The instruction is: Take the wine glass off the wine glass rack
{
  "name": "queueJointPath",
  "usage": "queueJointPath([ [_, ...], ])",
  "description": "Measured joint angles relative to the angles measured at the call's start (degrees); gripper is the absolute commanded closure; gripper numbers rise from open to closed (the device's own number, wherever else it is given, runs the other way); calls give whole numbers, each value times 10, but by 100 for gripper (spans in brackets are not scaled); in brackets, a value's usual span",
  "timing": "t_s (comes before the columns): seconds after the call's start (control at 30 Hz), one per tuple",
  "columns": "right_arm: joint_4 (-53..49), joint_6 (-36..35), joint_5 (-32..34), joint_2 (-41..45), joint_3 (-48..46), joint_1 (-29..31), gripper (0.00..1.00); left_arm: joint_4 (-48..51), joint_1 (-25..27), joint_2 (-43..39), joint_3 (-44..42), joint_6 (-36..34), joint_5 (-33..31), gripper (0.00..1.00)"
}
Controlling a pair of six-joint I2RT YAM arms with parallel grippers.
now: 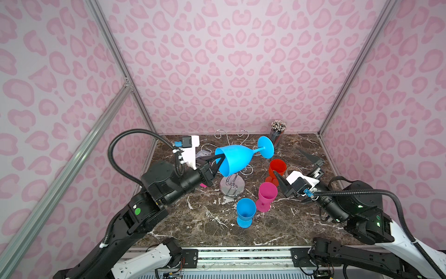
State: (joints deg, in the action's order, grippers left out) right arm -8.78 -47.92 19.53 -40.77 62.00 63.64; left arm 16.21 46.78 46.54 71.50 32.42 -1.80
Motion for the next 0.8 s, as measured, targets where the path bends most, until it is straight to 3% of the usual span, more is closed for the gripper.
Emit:
queueJointPath([
  [0.23,7,29,-4,10,-16,0,1,-4,0,-137,-31,-73,-214,96],
  [0.43,12,38,-2,10,-18,0,1,61,0,-211,-37,-116,-365,96],
  [0.57,19,40,0,8,-18,0,1,119,0,-222,-42,-125,-440,96],
  [0.8,26,44,10,9,-18,0,1,252,0,-196,-55,-98,-513,96],
])
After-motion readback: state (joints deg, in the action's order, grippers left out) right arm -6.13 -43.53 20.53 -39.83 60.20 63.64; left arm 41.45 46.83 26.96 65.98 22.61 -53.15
